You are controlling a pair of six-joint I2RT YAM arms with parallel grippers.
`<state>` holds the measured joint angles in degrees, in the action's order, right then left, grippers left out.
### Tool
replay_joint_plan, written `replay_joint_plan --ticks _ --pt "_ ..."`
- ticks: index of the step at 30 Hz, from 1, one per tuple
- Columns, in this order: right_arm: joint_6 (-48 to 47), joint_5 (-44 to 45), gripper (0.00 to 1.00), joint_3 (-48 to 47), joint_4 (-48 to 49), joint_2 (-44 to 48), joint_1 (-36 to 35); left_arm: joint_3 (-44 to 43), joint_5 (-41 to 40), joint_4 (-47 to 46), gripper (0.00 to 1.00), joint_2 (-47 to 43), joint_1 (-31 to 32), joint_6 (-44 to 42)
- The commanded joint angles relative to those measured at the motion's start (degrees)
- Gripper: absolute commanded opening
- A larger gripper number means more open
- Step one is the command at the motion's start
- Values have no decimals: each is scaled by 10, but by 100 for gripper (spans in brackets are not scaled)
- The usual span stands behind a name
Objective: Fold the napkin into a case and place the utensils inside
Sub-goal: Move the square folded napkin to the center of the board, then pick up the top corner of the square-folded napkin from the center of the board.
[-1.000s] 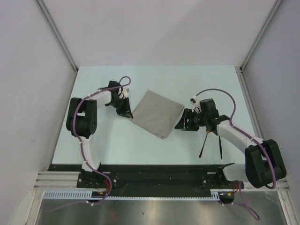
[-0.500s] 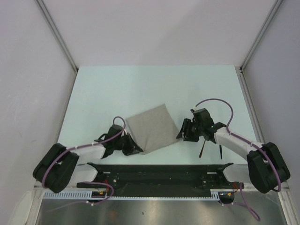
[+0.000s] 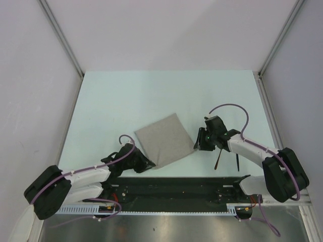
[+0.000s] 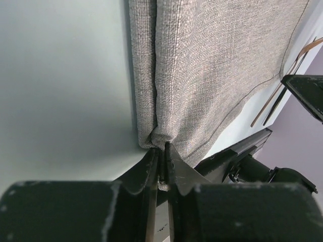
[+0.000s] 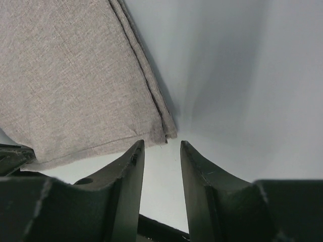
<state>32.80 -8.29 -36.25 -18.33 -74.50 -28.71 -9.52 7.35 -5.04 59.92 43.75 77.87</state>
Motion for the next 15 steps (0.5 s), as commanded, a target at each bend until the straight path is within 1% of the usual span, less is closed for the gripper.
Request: replay_joint_plan --ticks 1,4,6,9,15 --pt "-18 -10 40 -32 28 -30 -4 4 -9 10 17 17 4 13" --pt "-17 -10 38 -31 29 -35 -6 3 2 11 25 21 5 10" --pt "-17 -15 36 -29 33 -35 -7 4 1 16 28 14 5 6" --pt "-18 -19 29 -27 37 -35 -10 2 -7 36 30 -6 5 2" --pt "-18 -21 29 -32 43 -55 -10 -1 -6 79 40 -40 5 -8"
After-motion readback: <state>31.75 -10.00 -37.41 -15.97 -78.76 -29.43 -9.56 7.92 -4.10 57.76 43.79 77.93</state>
